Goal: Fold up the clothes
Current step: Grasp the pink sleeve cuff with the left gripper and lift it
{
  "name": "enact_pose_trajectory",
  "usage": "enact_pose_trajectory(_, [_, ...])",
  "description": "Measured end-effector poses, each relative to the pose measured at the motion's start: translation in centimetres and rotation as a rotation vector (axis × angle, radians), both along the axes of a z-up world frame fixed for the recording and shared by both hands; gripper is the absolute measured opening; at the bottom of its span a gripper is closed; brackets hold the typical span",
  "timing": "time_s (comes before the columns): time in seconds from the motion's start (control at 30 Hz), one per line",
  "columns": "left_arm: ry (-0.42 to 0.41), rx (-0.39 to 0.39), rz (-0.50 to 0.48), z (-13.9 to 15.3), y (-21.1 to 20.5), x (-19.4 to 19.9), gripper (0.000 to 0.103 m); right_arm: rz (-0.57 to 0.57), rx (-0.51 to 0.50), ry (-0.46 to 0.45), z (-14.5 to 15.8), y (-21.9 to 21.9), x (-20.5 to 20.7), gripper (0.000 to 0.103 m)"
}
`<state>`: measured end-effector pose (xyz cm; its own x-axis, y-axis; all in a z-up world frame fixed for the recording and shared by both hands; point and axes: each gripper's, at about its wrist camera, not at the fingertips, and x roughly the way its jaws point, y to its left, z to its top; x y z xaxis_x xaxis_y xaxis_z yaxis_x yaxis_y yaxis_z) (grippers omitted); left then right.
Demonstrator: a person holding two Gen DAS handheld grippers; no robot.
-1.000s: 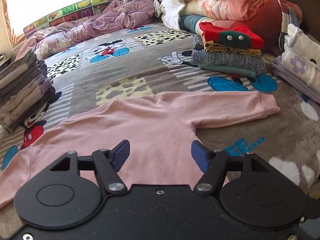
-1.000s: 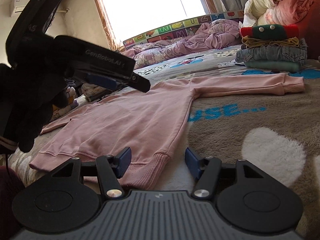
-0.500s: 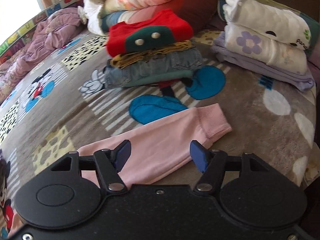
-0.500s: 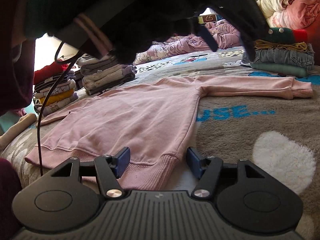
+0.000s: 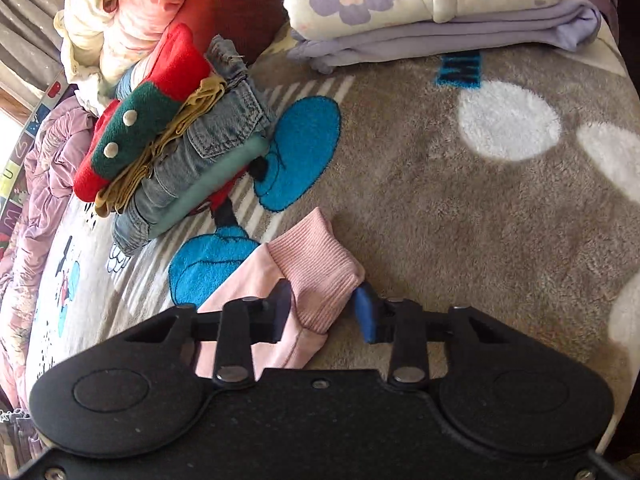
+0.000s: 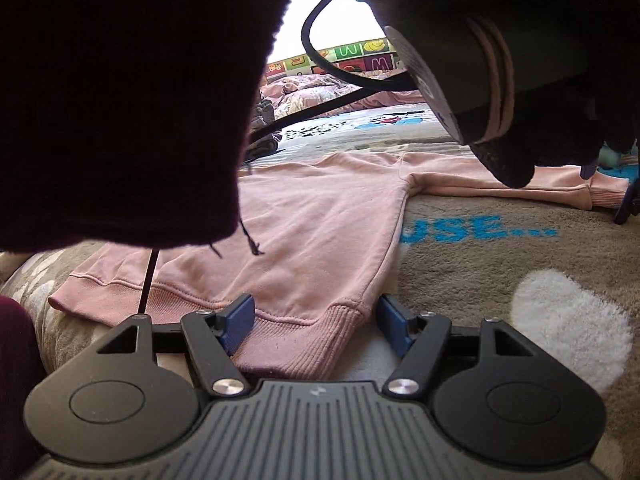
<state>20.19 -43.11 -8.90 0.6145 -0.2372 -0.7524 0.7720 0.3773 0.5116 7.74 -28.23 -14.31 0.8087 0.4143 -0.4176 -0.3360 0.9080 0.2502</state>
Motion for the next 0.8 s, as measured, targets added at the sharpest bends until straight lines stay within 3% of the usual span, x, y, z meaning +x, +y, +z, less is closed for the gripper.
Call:
enact_pose_trajectory(0.03, [-0.006,-0.004,0.006,0.1,0.1,0.0,0.013,0.000,-0.001,-0.001,0.0,0.0,0.0,0.068])
enact_pose_trajectory(0.07, [-0.015,-0.028,0.020,0.5,0.5,0.2,0.010,0.000,-0.003,-0.001,0.0,0.0,0.0,0.068])
enact_pose_trajectory(0.2, [-0.050,-0.162,0.101,3.6,3.2,1.0,0.007,0.001,-0.011,-0.001,0.1,0.0,0.1,0.068])
enact_pose_trajectory(0.43, [-0.030,-0.594,0.348,13.0,15.0,3.4,0.007,-0.002,-0.016,0.005,0.3,-0.1,0.1,0.066])
enact_pose_trajectory(0.53, [-0.034,-0.718,0.437,15.7,20.3,3.8,0.007,-0.017,-0.018,0.009,0.4,-0.3,0.2,0.055])
enact_pose_trajectory(0.57, [-0.037,-0.741,0.460,16.1,21.7,3.9,0.007,-0.024,-0.012,0.012,0.4,-0.5,0.2,0.048])
enact_pose_trajectory(0.8, [-0.063,-0.853,0.577,17.5,28.9,4.5,0.007,-0.037,0.005,0.014,0.8,-0.4,-0.1,0.022])
